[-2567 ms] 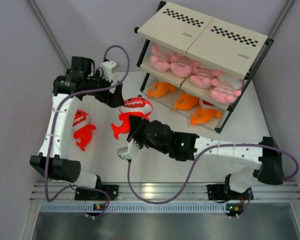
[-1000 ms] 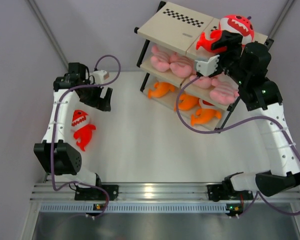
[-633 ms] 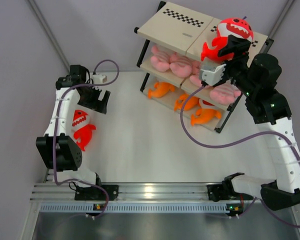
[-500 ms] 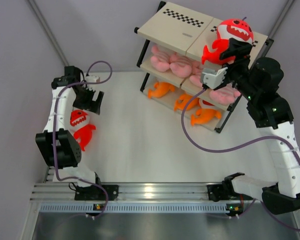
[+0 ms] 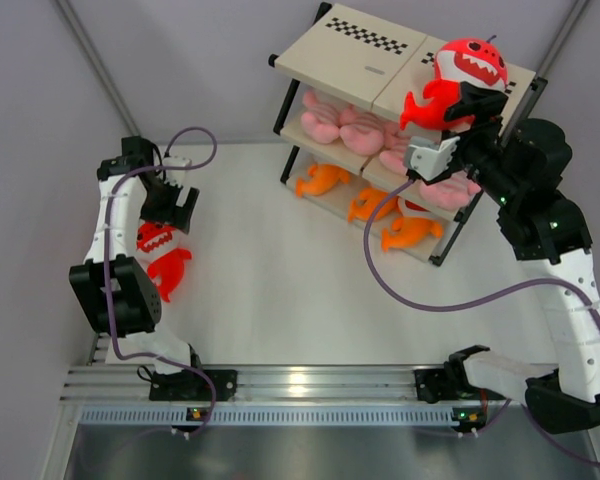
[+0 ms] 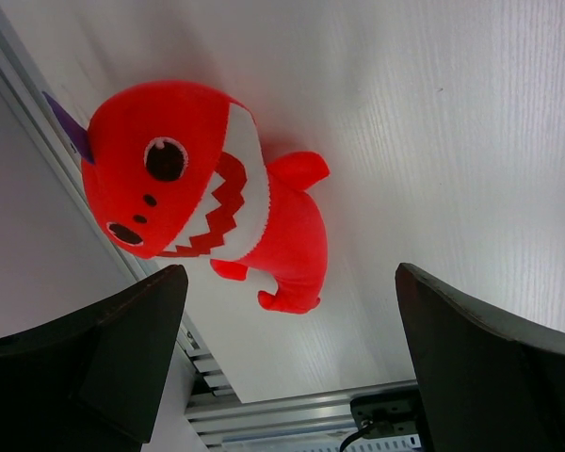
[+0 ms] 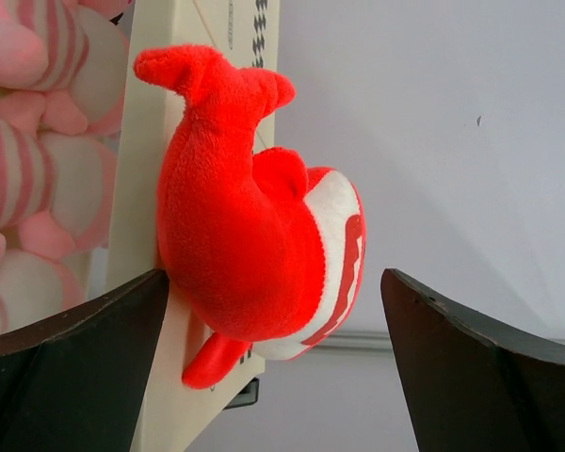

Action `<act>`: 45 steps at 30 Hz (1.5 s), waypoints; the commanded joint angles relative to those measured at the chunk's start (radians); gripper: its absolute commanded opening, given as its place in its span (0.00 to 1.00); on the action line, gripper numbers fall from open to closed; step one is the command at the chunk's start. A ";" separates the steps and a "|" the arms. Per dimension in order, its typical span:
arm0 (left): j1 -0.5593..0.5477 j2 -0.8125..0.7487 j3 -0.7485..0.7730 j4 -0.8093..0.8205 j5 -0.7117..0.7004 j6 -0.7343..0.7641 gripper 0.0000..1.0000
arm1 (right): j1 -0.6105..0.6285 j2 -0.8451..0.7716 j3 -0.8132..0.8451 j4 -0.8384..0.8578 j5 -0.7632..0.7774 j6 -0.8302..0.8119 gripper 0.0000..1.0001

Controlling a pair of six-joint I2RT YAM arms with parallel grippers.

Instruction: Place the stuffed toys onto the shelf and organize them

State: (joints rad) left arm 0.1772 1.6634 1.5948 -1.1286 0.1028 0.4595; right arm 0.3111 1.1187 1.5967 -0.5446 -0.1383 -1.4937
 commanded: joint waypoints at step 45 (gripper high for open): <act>0.180 0.106 -0.084 0.201 0.077 0.010 0.00 | 0.343 -0.160 -0.075 -0.063 -0.192 0.380 0.99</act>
State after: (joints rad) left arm 0.3656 1.8927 1.5368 -0.9676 0.0631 0.4808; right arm 0.5056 0.9112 1.4796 -0.6373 -0.4145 -1.1255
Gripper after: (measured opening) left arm 0.059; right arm 0.993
